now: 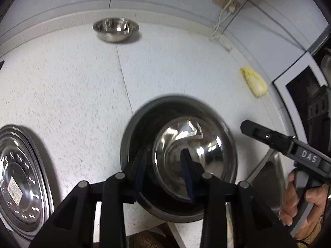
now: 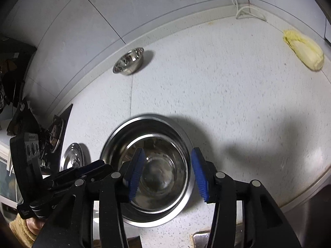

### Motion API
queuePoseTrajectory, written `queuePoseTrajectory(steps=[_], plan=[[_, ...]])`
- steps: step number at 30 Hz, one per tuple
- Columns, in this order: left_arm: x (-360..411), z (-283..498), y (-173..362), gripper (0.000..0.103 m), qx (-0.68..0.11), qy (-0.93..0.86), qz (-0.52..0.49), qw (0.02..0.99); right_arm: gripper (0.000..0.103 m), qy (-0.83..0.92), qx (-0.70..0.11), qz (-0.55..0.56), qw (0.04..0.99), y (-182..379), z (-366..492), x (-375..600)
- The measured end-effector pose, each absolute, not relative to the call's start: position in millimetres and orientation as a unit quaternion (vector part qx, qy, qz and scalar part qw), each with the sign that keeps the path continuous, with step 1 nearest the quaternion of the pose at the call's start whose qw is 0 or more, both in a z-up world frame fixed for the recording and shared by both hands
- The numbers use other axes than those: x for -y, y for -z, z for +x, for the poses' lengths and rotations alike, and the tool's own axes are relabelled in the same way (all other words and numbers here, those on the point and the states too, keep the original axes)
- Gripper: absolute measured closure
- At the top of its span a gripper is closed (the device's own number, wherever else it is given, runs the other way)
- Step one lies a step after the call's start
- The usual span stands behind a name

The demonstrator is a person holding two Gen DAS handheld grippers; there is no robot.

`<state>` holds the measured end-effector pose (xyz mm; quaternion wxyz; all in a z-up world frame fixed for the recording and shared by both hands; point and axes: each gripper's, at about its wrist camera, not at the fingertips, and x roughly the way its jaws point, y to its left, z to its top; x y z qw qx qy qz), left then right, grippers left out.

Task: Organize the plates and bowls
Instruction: 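Open both grippers and move them to the small steel bowl, then close the left gripper on the small bowl's rim while the right gripper grips it too, then carry the small bowl with both grippers and lower it into the medium bowl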

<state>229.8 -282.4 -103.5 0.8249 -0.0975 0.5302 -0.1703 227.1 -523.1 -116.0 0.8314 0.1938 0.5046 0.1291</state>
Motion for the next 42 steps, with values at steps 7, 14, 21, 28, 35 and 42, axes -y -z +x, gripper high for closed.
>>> queuePoseTrajectory(steps=[7,14,21,28,35,42], plan=[[243,300,84,0.070,-0.512,0.122,-0.149,0.837,0.047,-0.149,-0.491,0.184,0.838,90,274,503],[197,400,91,0.070,-0.510,0.062,-0.212,0.831,0.046,-0.179,-0.473,0.195,0.840,76,356,469],[160,490,120,0.070,-0.508,0.013,-0.245,0.826,0.045,-0.178,-0.494,0.202,0.827,105,459,424],[146,538,149,0.070,-0.513,0.009,-0.247,0.822,0.045,-0.164,-0.532,0.201,0.806,155,516,399],[146,556,174,0.072,-0.530,0.018,-0.260,0.807,0.061,-0.157,-0.552,0.192,0.796,180,543,383],[159,560,183,0.097,-0.538,0.042,-0.256,0.802,0.091,-0.154,-0.570,0.182,0.786,197,548,375]])
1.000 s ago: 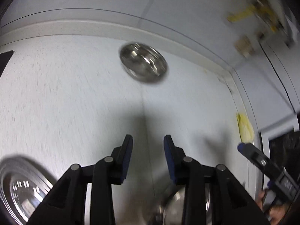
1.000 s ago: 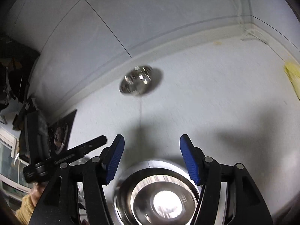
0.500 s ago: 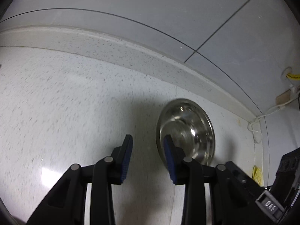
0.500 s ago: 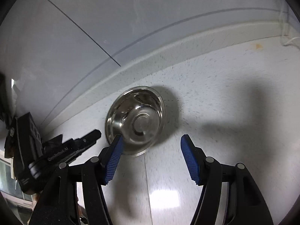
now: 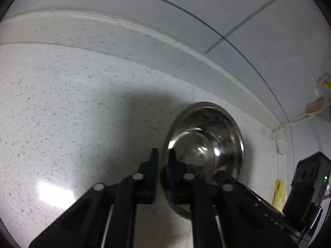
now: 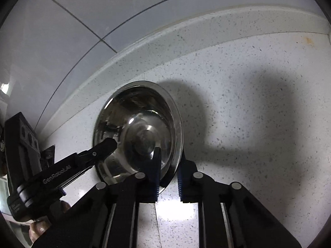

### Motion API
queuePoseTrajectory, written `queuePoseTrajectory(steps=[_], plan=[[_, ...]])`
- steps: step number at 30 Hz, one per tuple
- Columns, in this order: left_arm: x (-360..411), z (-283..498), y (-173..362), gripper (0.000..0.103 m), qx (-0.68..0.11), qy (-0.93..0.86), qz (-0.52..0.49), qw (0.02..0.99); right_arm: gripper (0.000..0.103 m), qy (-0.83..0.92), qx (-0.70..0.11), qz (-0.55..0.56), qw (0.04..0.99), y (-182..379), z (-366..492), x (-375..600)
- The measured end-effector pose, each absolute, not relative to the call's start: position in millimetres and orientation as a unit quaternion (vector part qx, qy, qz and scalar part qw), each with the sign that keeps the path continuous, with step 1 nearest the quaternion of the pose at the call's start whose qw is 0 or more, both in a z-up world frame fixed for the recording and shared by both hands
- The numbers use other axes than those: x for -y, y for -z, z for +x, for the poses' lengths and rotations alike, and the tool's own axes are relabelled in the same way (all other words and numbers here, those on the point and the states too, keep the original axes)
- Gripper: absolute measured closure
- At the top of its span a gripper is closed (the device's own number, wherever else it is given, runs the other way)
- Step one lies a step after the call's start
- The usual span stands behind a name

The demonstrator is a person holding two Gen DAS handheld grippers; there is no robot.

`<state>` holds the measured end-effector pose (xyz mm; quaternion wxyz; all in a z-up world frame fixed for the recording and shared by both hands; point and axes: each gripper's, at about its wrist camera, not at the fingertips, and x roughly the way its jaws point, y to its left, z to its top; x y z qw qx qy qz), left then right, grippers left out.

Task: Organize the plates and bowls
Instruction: 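Carry the small bowl with both grippers and lower it into the medium bowl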

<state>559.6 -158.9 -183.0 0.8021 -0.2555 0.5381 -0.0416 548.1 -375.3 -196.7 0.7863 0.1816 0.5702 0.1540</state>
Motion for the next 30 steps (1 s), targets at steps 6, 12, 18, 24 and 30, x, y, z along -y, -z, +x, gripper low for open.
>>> queuePoseTrajectory(steps=[6,12,18,24,30], plan=[[157,551,168,0.097,-0.526,0.042,-0.259,0.809,0.092,-0.143,-0.560,0.184,0.795,189,543,374],[151,525,126,0.097,-0.496,0.032,-0.275,0.823,0.094,-0.143,-0.531,0.190,0.813,148,524,377],[146,495,76,0.097,-0.458,0.027,-0.280,0.843,0.095,-0.155,-0.494,0.198,0.833,98,503,375],[145,440,26,0.097,-0.430,0.027,-0.283,0.857,0.095,-0.163,-0.466,0.187,0.849,48,463,369],[157,363,-7,0.097,-0.422,0.052,-0.282,0.860,0.094,-0.179,-0.445,0.165,0.861,10,390,376]])
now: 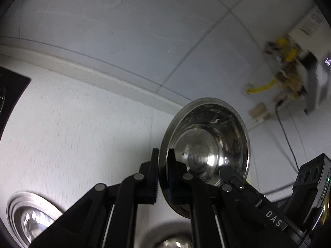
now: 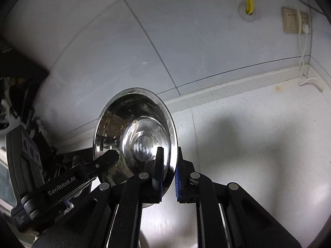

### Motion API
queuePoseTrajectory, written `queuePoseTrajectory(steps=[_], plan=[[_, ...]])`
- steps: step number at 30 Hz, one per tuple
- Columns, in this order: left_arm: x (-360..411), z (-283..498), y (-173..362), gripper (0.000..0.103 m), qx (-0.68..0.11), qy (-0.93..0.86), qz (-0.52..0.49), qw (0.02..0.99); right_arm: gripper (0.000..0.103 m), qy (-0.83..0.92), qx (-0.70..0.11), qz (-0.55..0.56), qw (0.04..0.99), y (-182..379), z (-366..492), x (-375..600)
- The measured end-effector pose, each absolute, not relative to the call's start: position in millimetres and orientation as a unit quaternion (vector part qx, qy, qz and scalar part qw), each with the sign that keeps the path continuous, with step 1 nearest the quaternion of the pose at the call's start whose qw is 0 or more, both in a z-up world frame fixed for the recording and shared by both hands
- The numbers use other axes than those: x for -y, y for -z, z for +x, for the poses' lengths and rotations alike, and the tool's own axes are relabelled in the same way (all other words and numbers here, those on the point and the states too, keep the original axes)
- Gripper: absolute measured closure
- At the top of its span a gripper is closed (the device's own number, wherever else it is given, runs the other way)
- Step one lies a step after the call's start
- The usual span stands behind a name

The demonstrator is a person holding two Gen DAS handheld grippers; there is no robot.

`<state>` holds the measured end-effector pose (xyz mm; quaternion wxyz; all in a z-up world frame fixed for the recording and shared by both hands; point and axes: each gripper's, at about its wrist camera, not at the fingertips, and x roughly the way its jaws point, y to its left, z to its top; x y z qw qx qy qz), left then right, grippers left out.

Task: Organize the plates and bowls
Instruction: 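Carry the small bowl with both grippers and lower it into the medium bowl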

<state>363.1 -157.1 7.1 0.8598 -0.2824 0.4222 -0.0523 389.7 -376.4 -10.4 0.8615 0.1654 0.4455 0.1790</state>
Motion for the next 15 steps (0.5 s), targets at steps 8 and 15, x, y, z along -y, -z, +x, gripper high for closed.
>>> queuePoseTrajectory(steps=[8,15], plan=[[205,266,-3,0.096,-0.444,0.124,-0.254,0.850,0.093,-0.164,-0.435,0.155,0.872,9,272,425],[251,224,69,0.096,-0.525,0.155,-0.224,0.807,0.092,-0.123,-0.492,0.162,0.847,67,219,473]])
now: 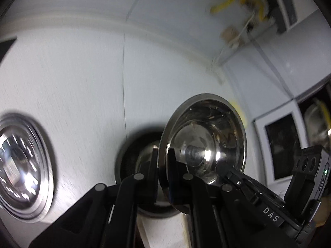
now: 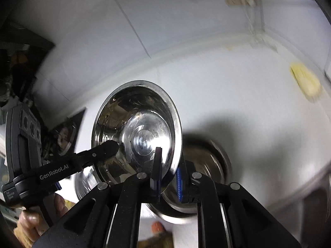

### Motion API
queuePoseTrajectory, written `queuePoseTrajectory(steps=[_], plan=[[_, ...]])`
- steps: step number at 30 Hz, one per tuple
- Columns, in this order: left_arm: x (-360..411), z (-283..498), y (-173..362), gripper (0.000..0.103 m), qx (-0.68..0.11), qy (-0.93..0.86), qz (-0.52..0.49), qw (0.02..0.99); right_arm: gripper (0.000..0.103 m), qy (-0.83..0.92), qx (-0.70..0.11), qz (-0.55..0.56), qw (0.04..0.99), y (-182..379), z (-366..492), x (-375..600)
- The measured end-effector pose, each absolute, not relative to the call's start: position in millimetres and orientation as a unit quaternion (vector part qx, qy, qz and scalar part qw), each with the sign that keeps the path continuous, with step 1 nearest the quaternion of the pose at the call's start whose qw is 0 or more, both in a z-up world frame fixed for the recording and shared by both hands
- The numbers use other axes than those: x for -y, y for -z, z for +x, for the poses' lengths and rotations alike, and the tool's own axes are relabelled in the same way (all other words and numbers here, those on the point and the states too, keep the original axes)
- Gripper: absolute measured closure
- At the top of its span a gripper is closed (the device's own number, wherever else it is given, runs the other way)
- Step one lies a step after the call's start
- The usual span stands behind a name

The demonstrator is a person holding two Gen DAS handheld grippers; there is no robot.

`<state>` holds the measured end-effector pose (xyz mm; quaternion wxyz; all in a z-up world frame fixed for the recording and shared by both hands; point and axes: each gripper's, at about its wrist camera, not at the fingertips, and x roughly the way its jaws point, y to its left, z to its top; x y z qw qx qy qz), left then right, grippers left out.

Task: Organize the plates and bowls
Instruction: 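Carry the small bowl with both grippers and lower it into the medium bowl, then open both grippers to release the small bowl in the bowl stack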

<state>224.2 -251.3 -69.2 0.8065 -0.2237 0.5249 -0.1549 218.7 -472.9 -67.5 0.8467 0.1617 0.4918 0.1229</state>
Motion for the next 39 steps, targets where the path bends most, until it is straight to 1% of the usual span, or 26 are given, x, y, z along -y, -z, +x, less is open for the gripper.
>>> queuePoseTrajectory(steps=[2,6,13,23,29,33,35,38,39], plan=[[262,223,95,0.096,-0.550,0.153,-0.220,0.791,0.092,-0.110,-0.515,0.175,0.832,93,215,484],[269,225,129,0.096,-0.583,0.140,-0.220,0.769,0.092,-0.097,-0.552,0.184,0.807,132,217,494],[278,233,152,0.096,-0.595,0.125,-0.202,0.768,0.092,-0.096,-0.573,0.183,0.793,153,216,486],[285,240,151,0.094,-0.591,0.127,-0.183,0.776,0.092,-0.097,-0.577,0.181,0.790,162,215,481],[287,236,149,0.092,-0.586,0.131,-0.173,0.781,0.089,-0.092,-0.575,0.169,0.795,164,217,475],[290,234,144,0.092,-0.572,0.125,-0.145,0.798,0.089,-0.085,-0.570,0.155,0.803,162,215,478],[287,234,142,0.092,-0.567,0.128,-0.146,0.801,0.088,-0.083,-0.564,0.150,0.808,159,215,480],[285,233,138,0.091,-0.561,0.134,-0.147,0.803,0.081,-0.079,-0.553,0.141,0.817,153,214,482],[285,232,135,0.089,-0.556,0.136,-0.144,0.807,0.078,-0.078,-0.550,0.140,0.819,152,213,482]])
